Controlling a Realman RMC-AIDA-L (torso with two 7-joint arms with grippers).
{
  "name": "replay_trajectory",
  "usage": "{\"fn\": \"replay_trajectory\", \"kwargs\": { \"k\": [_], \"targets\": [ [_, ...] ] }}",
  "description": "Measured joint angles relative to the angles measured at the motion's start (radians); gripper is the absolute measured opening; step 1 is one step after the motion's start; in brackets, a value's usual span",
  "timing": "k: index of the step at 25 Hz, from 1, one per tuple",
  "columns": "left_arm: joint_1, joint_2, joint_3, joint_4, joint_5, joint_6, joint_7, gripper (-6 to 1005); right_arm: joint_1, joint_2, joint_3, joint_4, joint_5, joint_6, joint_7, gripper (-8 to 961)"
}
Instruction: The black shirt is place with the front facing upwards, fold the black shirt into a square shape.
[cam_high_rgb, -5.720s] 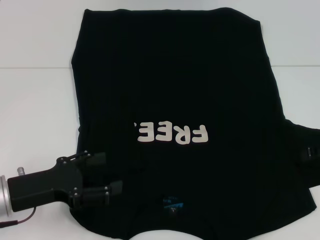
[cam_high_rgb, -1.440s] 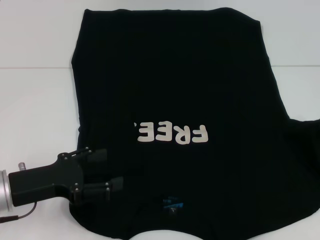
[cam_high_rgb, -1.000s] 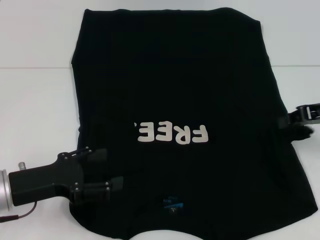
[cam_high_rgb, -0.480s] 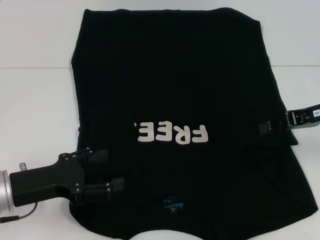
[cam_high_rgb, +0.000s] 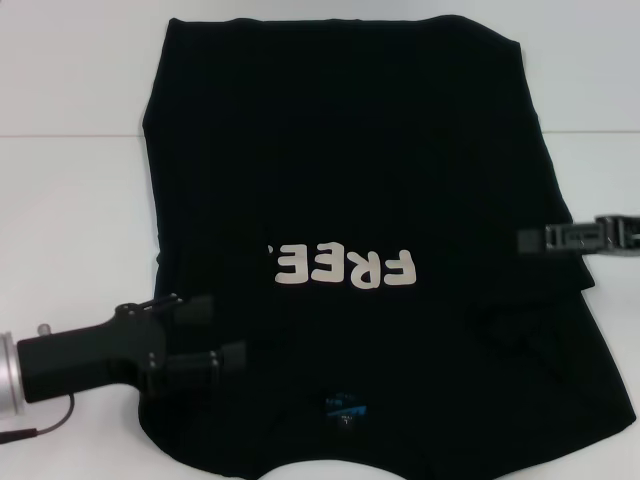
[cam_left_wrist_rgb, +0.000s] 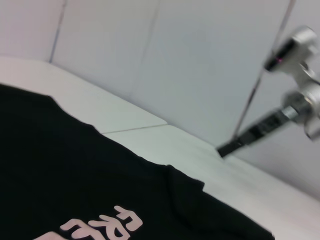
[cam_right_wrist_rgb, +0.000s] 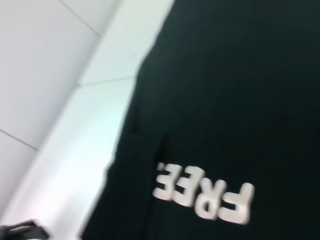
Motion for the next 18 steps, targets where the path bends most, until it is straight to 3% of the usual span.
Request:
{"fn": "replay_trajectory", "kwargs": {
  "k": [3, 5, 10, 14, 16, 18],
  "targets": [
    [-0.009, 0.013, -0.013, 0.005, -0.004, 0.008, -0.133, 928, -0.052, -0.008, 0.036, 0.057, 0.097, -0.096, -0.182, 599],
    [-0.015, 0.025, -0.030, 0.007, 0.001, 0.028, -0.230, 928, -0.098, 0.001, 0.044, 0.088, 0.142, -0.150, -0.346, 681],
    [-0.011, 0.058, -0.095, 0.044, 0.028, 0.085, -0.483, 928, -0.201, 0.069, 0.045, 0.149, 0.162, -0.169, -0.738, 750],
    [-0.009, 0.088, -0.159, 0.105, 0.135, 0.095, -0.682, 928, -0.270, 0.134, 0.047, 0.186, 0.163, -0.134, -1.041, 744],
    [-0.011, 0.100, -0.181, 0.142, 0.190, 0.112, -0.751, 928, -0.283, 0.146, 0.050, 0.215, 0.164, -0.106, -1.122, 745],
    [-0.011, 0.106, -0.185, 0.177, 0.223, 0.127, -0.801, 928, -0.283, 0.144, 0.053, 0.255, 0.164, -0.086, -1.172, 745]
  ]
}}
